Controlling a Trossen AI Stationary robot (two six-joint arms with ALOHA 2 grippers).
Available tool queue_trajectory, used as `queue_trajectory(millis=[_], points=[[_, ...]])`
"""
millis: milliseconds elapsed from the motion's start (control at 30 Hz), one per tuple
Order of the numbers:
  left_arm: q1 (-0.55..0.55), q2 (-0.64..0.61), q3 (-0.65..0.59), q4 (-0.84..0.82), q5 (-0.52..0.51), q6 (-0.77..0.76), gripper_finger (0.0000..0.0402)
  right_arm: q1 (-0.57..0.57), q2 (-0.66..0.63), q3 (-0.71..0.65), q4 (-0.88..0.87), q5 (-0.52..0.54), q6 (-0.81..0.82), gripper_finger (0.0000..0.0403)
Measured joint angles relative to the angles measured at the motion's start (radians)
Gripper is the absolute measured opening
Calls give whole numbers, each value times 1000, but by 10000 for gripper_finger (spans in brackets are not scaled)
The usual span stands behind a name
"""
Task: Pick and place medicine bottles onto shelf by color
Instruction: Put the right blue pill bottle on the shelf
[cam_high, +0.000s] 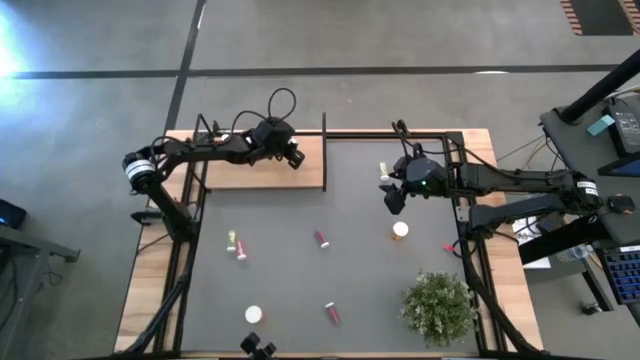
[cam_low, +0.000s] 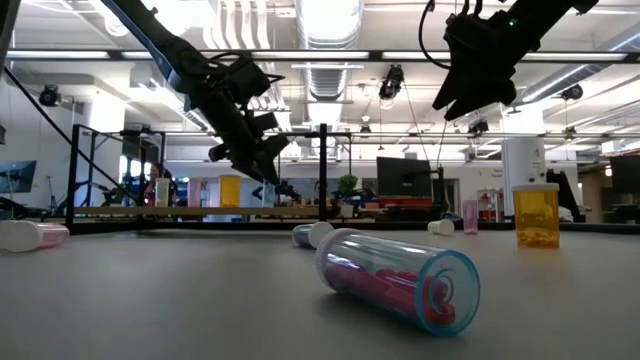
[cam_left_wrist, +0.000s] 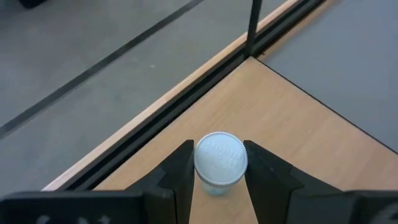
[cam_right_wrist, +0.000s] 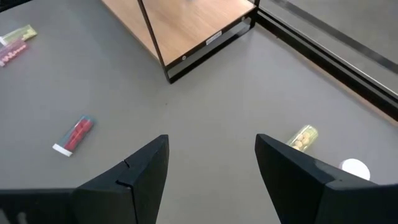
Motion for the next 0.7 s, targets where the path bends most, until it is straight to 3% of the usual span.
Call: queue_trajectory(millis=[700], points=[[-1, 0, 0, -5, 40, 3, 120, 0, 0, 0, 0, 0, -1, 228]])
